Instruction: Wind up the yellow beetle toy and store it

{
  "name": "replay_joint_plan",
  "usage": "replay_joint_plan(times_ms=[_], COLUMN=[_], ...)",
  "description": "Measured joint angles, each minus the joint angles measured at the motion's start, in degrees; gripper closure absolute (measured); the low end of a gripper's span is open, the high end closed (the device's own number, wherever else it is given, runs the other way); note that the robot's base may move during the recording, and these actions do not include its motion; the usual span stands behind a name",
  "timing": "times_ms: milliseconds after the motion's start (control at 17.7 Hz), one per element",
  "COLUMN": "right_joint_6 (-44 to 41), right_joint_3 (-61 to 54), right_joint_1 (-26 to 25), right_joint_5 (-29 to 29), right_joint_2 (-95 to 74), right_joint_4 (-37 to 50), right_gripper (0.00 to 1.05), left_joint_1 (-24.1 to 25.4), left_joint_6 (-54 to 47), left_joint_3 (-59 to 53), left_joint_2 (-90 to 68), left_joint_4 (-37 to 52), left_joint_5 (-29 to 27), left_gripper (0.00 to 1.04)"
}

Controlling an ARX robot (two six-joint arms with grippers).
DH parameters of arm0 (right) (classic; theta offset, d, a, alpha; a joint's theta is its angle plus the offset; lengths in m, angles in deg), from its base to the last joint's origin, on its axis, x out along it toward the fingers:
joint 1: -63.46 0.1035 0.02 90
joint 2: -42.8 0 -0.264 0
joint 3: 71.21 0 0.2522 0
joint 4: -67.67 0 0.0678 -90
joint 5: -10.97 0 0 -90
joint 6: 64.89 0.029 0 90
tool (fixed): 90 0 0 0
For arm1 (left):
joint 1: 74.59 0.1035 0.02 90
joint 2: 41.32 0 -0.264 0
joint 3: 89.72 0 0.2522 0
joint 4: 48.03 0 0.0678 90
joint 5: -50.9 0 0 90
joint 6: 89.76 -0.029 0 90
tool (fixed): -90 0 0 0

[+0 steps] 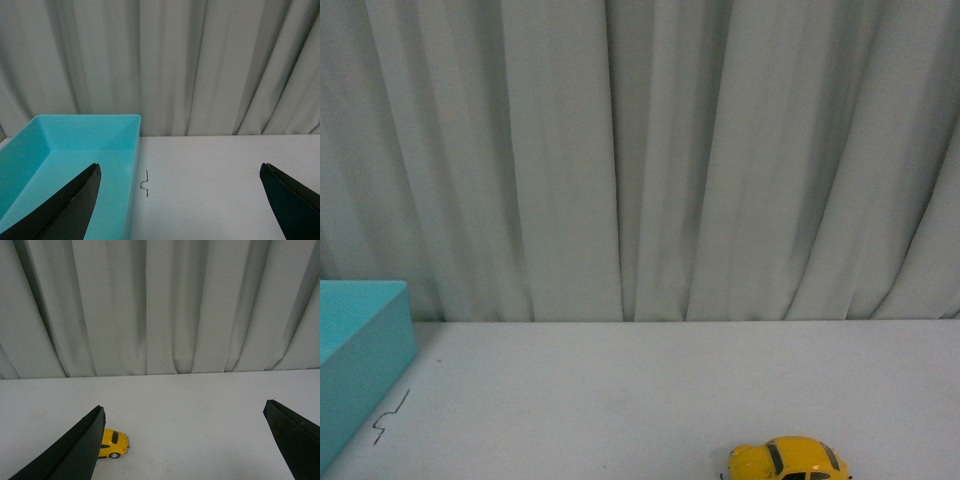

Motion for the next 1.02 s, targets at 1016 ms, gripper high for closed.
replay_joint_plan(times_ms=[1016], right_joint_6=[0.0], right_joint_3=[0.0], right_joint_1=[0.0], right_joint_5=[0.0], right_joint_2=[0.0], right_joint_4=[0.0], right_gripper=[0.07], left_joint_1=[0.0], left_joint_6=[0.0], left_joint_3=[0.0], left_joint_2=[0.0], left_joint_4=[0.0], left_joint_5=[0.0], left_gripper=[0.07])
